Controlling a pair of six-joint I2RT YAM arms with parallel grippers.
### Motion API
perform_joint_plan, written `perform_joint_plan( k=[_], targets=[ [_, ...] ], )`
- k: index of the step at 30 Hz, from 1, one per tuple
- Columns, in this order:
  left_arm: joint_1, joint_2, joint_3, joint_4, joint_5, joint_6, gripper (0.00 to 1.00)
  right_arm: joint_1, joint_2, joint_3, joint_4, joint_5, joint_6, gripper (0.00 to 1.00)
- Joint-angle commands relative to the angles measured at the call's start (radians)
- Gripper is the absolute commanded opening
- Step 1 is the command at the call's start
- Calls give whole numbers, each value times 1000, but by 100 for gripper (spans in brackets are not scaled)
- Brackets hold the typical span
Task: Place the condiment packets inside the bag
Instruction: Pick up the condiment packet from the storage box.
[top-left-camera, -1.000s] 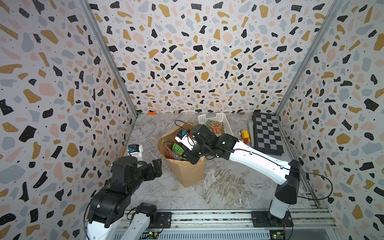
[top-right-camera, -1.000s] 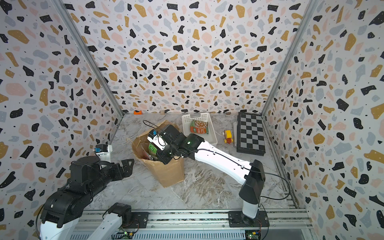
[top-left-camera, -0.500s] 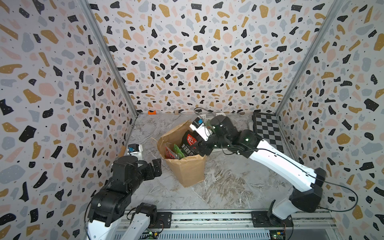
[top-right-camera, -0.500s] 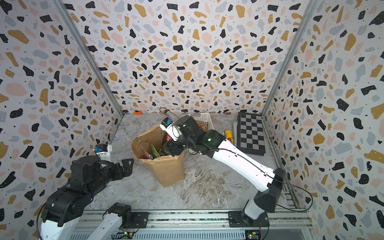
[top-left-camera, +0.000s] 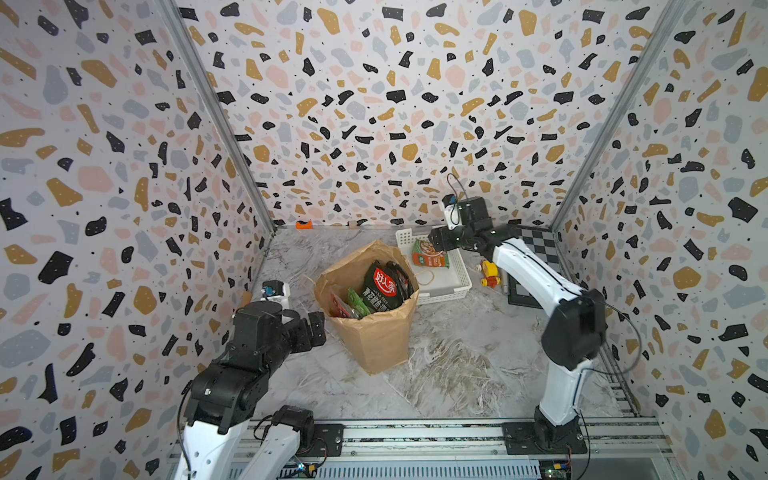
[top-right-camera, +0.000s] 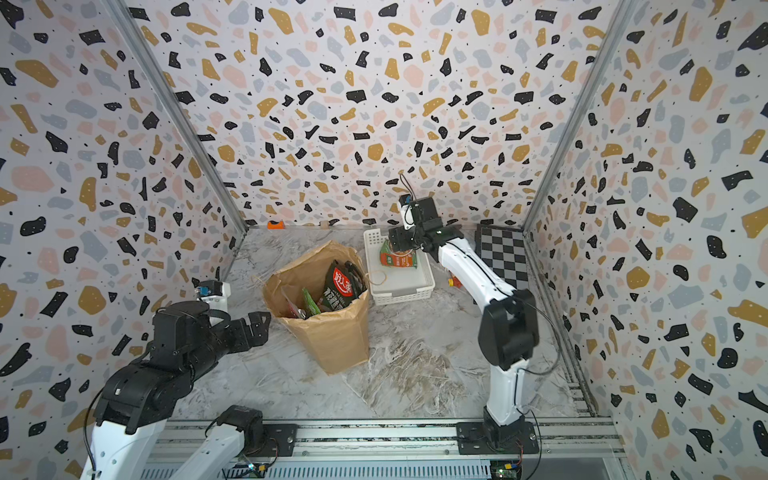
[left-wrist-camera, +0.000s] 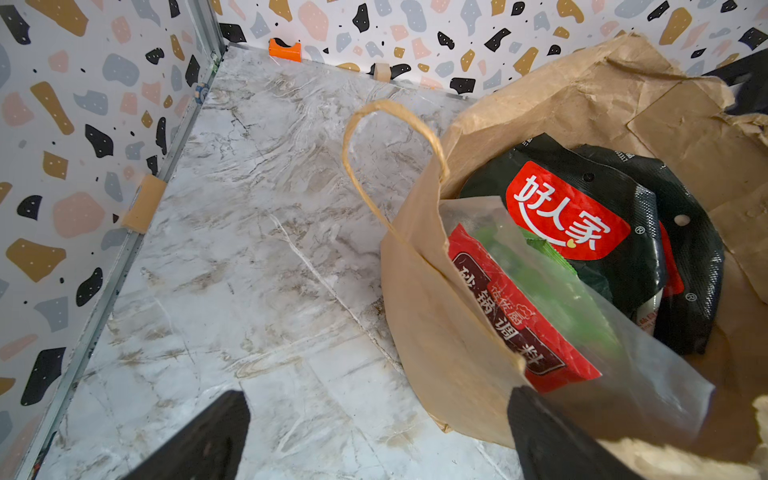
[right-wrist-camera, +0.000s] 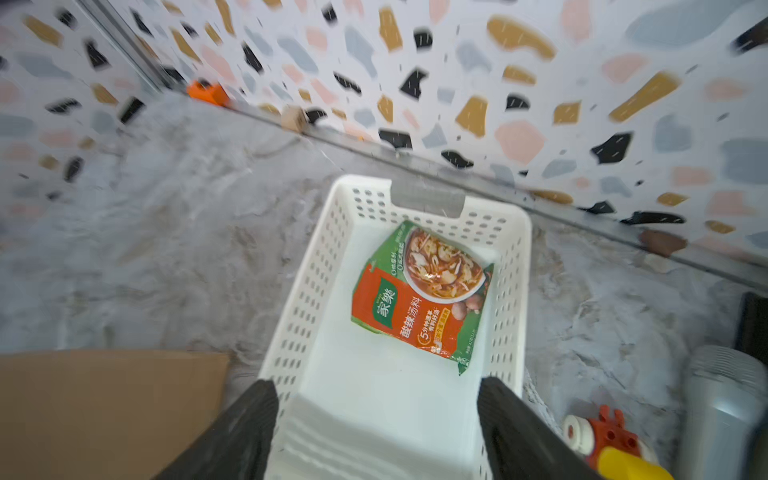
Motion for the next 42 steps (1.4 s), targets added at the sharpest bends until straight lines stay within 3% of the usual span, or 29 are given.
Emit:
perform_joint_plan(
  k=[1, 5, 8, 11, 22, 26, 33, 37, 41, 42],
  targets=[
    [1, 14, 1, 49, -6, 16, 100, 11, 137, 138, -90, -30, -52, 84],
    [1, 33, -11, 59, -5, 16, 100, 18, 305, 282, -152, -54, -76, 88],
    [1, 38, -32, 74, -8, 14, 100, 36, 359, 302, -129, -62, -83, 95],
    [1, 44, -41, 82, -7, 15, 100, 55, 408, 331, -124, -23, -89, 97],
    [1, 38, -58, 88, 11, 10, 100, 98, 633, 616, -241, 267, -80, 88],
    [1, 29, -59, 80, 14, 8, 100, 98, 646, 625, -221, 284, -84, 83],
    [1, 8, -50, 64, 13, 6, 100, 90, 714, 704, -331, 221, -52, 56],
    [1, 1, -39, 47, 13, 5, 100, 65, 717, 683, -359, 118, 2, 34],
    [1, -20, -28, 27, 4, 7, 100, 56, 693, 604, -355, 93, 15, 0],
    [1, -23, -23, 22, 3, 8, 100, 56, 642, 549, -329, 94, 15, 0]
  ],
)
